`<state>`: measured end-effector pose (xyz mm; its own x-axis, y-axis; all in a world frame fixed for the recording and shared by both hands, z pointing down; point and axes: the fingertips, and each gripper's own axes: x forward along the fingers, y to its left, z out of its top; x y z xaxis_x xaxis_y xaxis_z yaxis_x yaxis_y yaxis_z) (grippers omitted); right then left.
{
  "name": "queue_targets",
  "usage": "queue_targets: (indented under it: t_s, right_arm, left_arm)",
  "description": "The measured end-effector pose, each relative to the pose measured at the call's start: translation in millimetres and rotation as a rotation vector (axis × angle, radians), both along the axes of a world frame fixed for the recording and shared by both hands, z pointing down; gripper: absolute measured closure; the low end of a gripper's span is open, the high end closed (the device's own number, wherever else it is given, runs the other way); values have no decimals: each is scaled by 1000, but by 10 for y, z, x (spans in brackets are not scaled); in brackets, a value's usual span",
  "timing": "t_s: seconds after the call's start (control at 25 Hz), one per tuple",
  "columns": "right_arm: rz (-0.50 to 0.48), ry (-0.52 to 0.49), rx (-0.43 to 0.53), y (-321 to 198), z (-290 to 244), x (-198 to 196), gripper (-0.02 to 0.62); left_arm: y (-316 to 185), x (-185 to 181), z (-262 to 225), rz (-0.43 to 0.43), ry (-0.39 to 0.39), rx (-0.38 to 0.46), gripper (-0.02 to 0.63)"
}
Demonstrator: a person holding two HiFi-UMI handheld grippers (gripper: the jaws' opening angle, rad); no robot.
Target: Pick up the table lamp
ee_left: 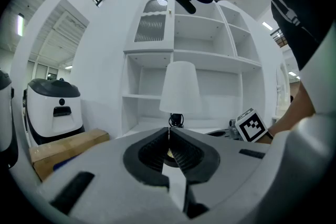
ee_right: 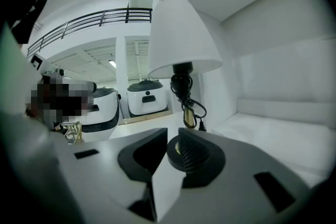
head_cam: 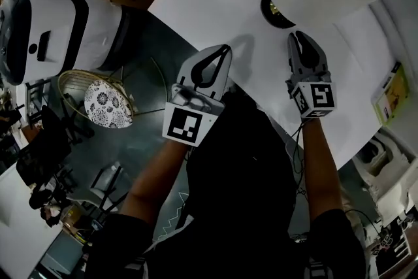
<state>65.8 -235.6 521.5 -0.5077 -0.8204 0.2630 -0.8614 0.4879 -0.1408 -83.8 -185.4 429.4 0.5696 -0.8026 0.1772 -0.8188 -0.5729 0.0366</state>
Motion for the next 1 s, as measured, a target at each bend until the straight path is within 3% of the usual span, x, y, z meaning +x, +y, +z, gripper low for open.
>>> queue_targets:
  t_s: [0.36, 0.48, 0.76, 1.0]
  right_arm:
    - [31, 8, 21, -258, 188, -66, 492]
    - [37, 0, 27, -355, 236, -95, 487]
    - [68, -16, 23, -505, 325, -84, 433]
    - [90, -7, 29, -636, 383, -91, 425]
  left_arm:
    - [33, -116, 312, -19, 7, -37, 588]
    - [26, -141, 346, -14, -21, -6, 588]
    - [-9, -160, 483, -66, 27, -20, 588]
    - [-10, -155, 488, -64, 39, -29, 588]
